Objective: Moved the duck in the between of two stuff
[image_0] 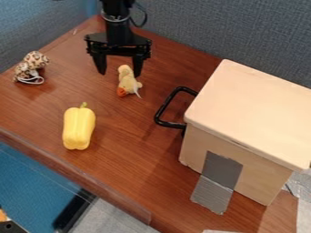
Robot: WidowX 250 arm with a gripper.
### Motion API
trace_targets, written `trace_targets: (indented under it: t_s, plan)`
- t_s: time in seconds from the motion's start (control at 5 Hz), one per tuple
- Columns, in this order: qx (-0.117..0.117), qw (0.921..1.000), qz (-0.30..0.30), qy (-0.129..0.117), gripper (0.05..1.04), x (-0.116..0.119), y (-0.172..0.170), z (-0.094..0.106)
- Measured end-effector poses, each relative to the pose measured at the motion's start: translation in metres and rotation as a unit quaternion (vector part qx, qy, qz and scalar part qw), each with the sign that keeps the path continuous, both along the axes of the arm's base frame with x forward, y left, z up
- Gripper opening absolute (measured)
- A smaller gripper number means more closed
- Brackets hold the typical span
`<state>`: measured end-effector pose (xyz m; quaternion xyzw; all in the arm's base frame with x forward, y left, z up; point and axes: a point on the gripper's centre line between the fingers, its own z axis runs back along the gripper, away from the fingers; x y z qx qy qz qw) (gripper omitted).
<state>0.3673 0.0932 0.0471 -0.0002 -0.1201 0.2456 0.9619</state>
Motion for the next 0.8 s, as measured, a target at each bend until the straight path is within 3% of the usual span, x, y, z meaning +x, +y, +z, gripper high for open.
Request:
trace_targets:
  t_s: [0.4, 0.6, 0.8]
  plan:
    - [0.037, 0.9991, -0.008, 0.021, 0.990, 0.010, 0.009, -0.031]
    - [0.037, 0.9989, -0.009, 0.026, 0.917, 0.013, 0.004, -0.043]
    - [0.031, 0.9993, 0.007, 0.021, 0.632, 0.012, 0.000, -0.044]
